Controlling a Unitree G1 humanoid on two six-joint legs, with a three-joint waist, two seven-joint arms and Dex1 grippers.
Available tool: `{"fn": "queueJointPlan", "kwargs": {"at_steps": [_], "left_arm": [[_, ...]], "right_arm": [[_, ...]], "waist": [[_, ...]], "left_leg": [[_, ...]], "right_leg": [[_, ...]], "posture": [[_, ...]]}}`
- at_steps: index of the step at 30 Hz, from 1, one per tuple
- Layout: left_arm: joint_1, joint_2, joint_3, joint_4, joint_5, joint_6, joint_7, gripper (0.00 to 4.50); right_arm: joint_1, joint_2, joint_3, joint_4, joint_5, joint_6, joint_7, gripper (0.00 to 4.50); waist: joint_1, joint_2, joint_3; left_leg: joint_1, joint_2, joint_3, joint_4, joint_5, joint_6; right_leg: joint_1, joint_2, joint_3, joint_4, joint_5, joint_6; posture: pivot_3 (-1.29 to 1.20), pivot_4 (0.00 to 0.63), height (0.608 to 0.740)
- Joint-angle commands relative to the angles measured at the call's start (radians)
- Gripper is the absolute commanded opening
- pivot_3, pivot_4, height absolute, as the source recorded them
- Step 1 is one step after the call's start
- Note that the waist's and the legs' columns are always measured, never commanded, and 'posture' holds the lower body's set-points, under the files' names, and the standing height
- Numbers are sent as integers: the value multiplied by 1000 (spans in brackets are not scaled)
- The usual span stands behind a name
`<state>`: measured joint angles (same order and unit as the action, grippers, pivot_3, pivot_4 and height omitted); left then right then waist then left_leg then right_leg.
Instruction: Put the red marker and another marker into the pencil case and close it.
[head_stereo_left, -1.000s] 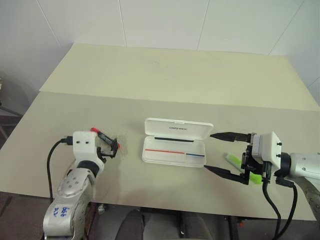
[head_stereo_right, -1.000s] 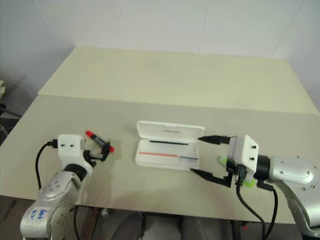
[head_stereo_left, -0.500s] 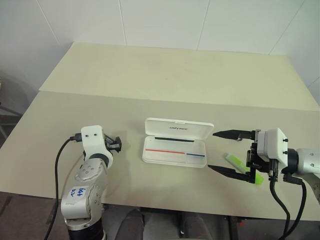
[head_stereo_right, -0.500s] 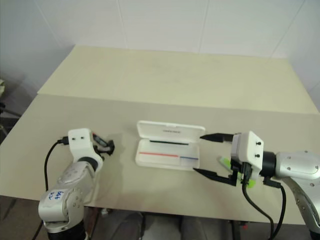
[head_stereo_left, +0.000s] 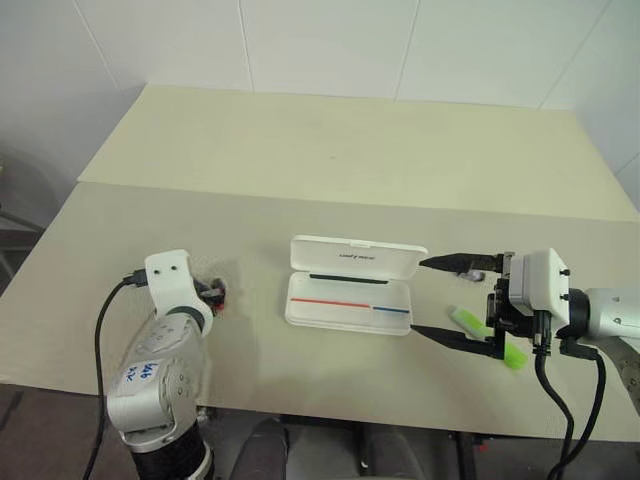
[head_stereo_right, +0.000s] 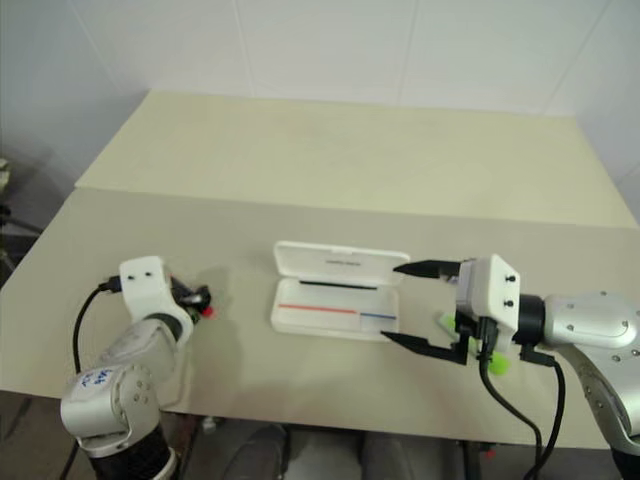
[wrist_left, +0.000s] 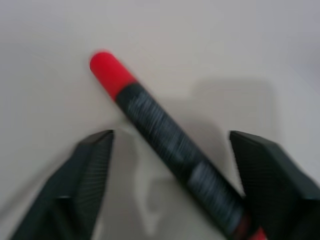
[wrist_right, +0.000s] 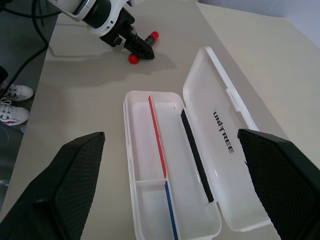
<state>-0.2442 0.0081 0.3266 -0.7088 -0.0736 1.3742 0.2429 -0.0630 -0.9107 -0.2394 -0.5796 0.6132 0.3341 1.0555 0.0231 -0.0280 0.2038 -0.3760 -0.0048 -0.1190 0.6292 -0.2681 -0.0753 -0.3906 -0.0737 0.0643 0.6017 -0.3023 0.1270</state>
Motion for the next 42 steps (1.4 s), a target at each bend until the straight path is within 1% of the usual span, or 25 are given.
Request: {"fn": "queueJointPlan", "kwargs": {"at_steps": [1,2,4,6,7,10,14,20,22,25,26,28,29,32,36,39,42], "left_arm": [[-47,26,30,3,14,35,-21,2501],[-54,32,35,8,15,43,-26,2088],[-62,45,44,13,22,61,-32,1455],[-66,57,48,16,29,73,-35,707],[-69,57,53,17,30,80,-36,584],[-80,59,63,23,35,89,-42,584],[-95,83,72,47,38,40,-61,584],[-123,184,55,78,30,-126,-117,584],[-107,266,2,93,39,-224,-166,584],[-71,388,-87,99,40,-461,-287,584],[-60,422,-115,106,38,-564,-338,584],[-37,465,-145,121,31,-704,-407,584],[-24,473,-146,129,21,-763,-436,584],[39,537,-146,157,20,-958,-545,584],[95,597,-101,224,15,-1126,-631,584],[104,646,-65,295,7,-1241,-685,584],[109,696,-38,356,-46,-1380,-795,584]], "right_arm": [[-12,21,3,-4,-1,-14,-17,4500],[-13,26,6,-6,-4,-14,-21,4500],[-9,37,9,-11,-9,-16,-30,4500],[-3,45,11,-14,-15,-19,-36,4500],[-2,47,12,-16,-17,-20,-39,4500],[-1,55,15,-18,-23,-20,-50,4500],[-1,63,22,-19,-32,-24,-60,4500],[-11,87,27,6,-57,-30,-91,4500],[-19,94,26,13,-61,-30,-97,4500],[-20,98,22,15,-60,-30,-97,4500],[-18,98,21,13,-58,-29,-97,4500],[-16,97,16,7,-53,-26,-96,4500],[-14,95,13,3,-49,-24,-96,4500],[-10,89,-11,-19,-21,-5,-100,4500],[-17,75,-84,-69,79,67,-139,4500],[-2,60,-128,-122,133,107,-158,4500],[12,60,-149,-184,200,132,-184,4500]], "waist": [[0,-1,0],[0,-1,0],[0,-1,1],[0,-1,1],[0,-1,1],[-1,-1,1],[-1,-1,1],[-1,-3,2],[-2,-3,2],[-1,-3,2],[-1,-3,2],[0,-3,2],[0,-3,2],[-2,-2,2],[-1,-1,2],[0,-1,3],[0,-1,3]], "left_leg": [[0,0,0,0,0,0],[0,0,0,0,0,0],[0,0,0,0,0,0],[0,0,0,-1,0,0],[0,0,0,-1,0,0],[0,0,0,-1,0,0],[0,0,0,-1,0,0],[0,0,0,-1,0,-1],[0,0,0,-1,0,-1],[0,0,0,-3,0,-1],[0,0,0,-3,0,-1],[0,0,1,-6,0,-1],[0,0,1,-6,0,-1],[0,0,1,-9,0,-1],[0,1,2,-13,0,0],[0,1,2,-14,0,0],[0,1,2,-14,0,0]], "right_leg": [[0,0,0,0,0,0],[0,0,0,0,0,0],[0,0,0,-1,1,2],[0,0,0,-1,2,4],[0,0,0,-1,3,5],[0,0,0,-1,3,5],[0,0,0,-1,3,5],[0,0,0,-1,2,2],[0,0,0,-1,2,2],[-1,-1,0,-1,3,4],[-1,-1,0,-1,3,4],[-1,-1,0,-3,2,2],[-2,-2,0,-4,2,1],[-2,-2,0,-6,2,2],[-3,-2,0,-5,3,4],[-4,-2,0,-5,3,4],[-3,-2,0,-6,3,4]], "posture": [[0,150,740],[0,150,740],[0,150,740],[0,150,740],[0,150,740],[0,150,740],[0,150,740],[0,150,740],[0,150,740],[0,150,740],[0,150,740],[0,150,740],[0,150,740],[0,150,740],[0,150,740],[0,150,740],[0,150,740]]}}
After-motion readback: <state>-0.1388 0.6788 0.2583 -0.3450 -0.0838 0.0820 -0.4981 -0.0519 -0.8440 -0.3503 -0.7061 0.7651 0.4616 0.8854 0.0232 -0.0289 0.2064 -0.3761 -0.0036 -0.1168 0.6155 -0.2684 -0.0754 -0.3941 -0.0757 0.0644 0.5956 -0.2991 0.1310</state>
